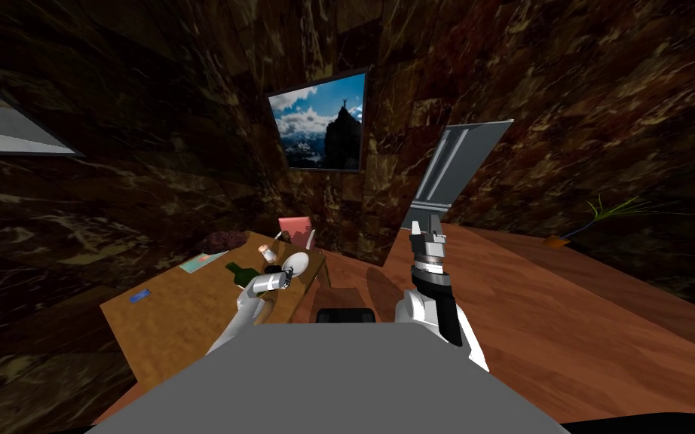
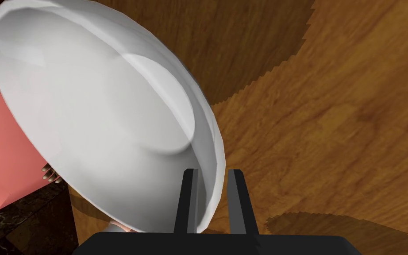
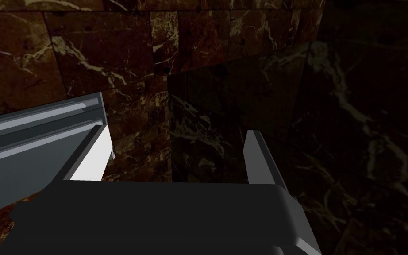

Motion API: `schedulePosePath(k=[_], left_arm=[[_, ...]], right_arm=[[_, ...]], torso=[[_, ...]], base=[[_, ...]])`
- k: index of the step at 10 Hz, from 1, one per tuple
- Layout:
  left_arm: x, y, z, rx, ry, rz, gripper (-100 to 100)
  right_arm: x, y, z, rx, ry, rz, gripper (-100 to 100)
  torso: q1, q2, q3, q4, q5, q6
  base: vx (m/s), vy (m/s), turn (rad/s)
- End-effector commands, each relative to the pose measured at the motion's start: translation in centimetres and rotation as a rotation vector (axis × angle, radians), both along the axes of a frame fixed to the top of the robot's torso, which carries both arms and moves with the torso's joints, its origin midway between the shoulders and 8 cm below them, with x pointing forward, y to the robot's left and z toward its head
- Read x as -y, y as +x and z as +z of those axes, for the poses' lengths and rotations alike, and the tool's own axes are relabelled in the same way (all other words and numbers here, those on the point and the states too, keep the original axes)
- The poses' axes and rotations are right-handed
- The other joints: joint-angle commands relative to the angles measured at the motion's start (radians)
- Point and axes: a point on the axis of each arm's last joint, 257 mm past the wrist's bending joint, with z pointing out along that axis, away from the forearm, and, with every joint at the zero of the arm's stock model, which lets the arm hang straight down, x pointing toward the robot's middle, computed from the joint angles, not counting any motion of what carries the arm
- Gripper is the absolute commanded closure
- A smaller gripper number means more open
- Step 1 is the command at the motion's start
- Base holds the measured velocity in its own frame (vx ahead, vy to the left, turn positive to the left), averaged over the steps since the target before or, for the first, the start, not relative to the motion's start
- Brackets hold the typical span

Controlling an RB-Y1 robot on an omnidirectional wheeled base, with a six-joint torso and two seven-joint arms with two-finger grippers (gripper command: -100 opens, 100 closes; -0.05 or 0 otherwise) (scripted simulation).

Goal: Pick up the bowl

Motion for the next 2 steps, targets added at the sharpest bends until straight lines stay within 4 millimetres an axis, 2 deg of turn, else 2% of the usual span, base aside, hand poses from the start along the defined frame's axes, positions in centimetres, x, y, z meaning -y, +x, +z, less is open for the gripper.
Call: schedulePosePath(k=[1, 2], left_arm=[[0.0, 0.0, 0.0, 0.0, 0.0, 0.0, 100], [0.02, -0.05, 0.03, -0.003, -0.001, 0.0, 0]], right_arm=[[0.0, 0.0, 0.0, 0.0, 0.0, 0.0, 0], [0.0, 0.0, 0.0, 0.0, 0.0, 0.0, 0]], torso=[[0.0, 0.0, 0.0, 0.0, 0.0, 0.0], [0.001, -0.001, -0.001, 0.0, 0.0, 0.0]], base=[[-0.016, -0.012, 0.003], [0.0, 0.0, 0.0]])
